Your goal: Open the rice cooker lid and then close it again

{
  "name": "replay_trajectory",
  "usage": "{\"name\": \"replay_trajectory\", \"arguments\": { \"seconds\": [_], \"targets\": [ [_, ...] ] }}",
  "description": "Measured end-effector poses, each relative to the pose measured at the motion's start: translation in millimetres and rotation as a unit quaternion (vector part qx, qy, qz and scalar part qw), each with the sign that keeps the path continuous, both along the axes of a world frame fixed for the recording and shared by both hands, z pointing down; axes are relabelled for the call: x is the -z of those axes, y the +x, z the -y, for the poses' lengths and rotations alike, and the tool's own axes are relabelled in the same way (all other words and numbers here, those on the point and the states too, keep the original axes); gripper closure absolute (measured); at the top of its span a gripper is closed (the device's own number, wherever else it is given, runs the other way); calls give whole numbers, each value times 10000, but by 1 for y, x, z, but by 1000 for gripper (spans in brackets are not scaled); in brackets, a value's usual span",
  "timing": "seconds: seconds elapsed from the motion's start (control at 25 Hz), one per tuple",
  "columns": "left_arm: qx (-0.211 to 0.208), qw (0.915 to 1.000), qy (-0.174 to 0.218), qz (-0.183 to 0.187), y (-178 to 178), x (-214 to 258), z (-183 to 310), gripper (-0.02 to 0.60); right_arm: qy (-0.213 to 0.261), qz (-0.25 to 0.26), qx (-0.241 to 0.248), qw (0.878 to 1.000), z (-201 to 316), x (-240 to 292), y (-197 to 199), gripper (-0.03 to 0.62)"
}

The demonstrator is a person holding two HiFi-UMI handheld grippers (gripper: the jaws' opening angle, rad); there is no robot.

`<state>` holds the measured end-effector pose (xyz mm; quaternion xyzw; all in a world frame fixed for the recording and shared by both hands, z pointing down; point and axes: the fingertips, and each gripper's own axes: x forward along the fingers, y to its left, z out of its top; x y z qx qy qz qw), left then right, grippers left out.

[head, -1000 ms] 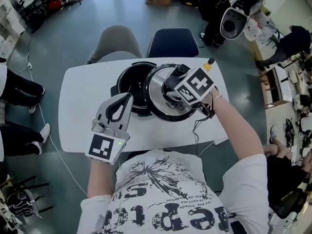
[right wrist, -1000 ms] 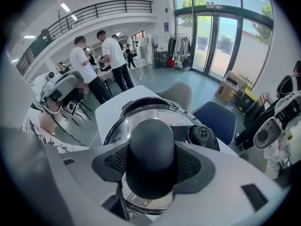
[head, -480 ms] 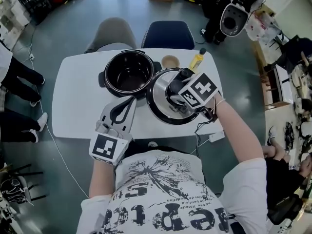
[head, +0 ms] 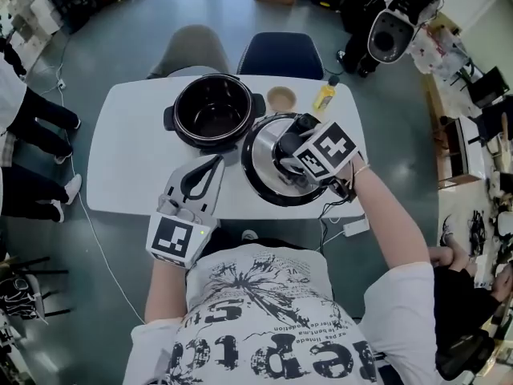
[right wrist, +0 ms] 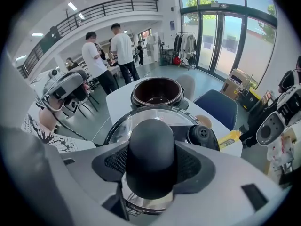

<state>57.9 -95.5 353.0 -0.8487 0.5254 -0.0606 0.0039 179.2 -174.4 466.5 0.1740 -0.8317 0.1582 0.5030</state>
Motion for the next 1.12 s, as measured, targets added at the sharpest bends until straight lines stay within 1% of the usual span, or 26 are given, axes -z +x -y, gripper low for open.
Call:
{"name": "replay_trajectory", "arguments": {
  "seconds": [0.16,0.24,0.28,0.36,0.44,0.52,0.64,0.88,1.0,1.12],
  "targets": [
    [28,9999,141,-8,0,6,-2,568,23,54,59,10000,-3,3,-4,303],
    [-3,9999,54,135,-1,5,-2,569,39,82,86,9999,-2,7,-8,303],
    [-5,9999,64,146,-2,7,0,569,58,92,101,9999,0,10,-11,303],
    [10,9998,202,36,-5,13,6,569,114,102,139,9998,3,15,-17,303],
    [14,9998,182,86,-11,13,7,569,187,99,178,9996,4,18,-24,303],
    [19,9998,162,138,-24,15,11,569,257,97,204,9994,7,22,-35,303],
    [-22,9992,410,-29,-46,25,24,569,338,135,191,9992,17,31,-60,303],
    [-337,9981,508,124,-92,32,42,569,391,199,109,9990,39,44,-120,301],
    [-369,9977,514,229,-119,33,56,569,401,184,75,9990,53,45,-148,301],
    [-364,9977,542,172,-143,35,70,569,377,199,6,9991,69,41,-171,301]
  ]
}}
